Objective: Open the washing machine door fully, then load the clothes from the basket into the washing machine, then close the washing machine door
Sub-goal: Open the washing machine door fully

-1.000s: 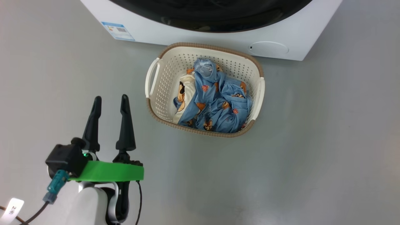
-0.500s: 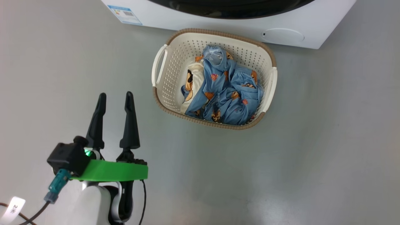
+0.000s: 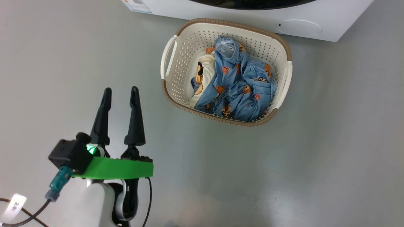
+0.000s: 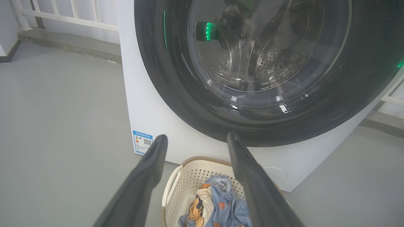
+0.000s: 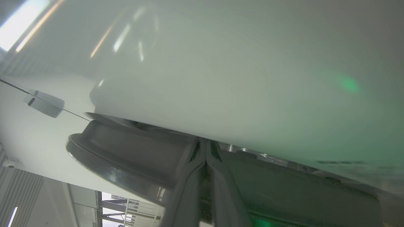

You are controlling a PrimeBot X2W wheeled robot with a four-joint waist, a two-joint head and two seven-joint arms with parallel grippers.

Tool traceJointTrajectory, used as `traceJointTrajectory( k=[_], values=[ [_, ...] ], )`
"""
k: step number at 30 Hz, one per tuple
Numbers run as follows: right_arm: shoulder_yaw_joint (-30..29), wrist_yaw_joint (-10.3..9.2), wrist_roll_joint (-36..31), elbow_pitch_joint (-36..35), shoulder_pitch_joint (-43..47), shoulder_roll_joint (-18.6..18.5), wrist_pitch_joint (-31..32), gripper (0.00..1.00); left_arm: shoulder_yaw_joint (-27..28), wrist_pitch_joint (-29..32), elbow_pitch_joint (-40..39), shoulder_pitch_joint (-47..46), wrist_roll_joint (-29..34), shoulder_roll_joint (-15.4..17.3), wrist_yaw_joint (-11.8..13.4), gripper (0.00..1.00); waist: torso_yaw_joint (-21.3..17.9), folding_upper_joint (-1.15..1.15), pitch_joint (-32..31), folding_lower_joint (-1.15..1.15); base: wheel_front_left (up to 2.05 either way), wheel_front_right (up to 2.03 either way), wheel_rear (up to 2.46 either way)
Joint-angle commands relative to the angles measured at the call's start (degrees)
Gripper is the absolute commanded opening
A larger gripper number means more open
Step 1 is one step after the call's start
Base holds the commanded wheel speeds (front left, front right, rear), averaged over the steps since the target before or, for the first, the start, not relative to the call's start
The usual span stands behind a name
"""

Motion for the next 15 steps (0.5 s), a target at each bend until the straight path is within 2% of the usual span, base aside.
traceJointTrajectory(
  k=[1, 15],
  values=[
    [0.3, 0.26, -0.83, -1.09, -0.75, 1.33, 0.72, 0.0, 1.67, -0.37, -1.6, -0.41, -0.35, 1.2, 0.46, 1.0, 0.21, 0.0, 0.04, 0.0, 0.0, 0.0, 0.0],
    [2.48, 0.26, -1.26, -0.08, 5.85, 3.74, 5.07, 0.0, 3.12, -0.37, 0.03, 0.65, 0.7, 1.2, 0.39, 1.0, -1.77, 0.0, -4.74, 0.0, 0.0, 0.0, 0.0]
  ],
)
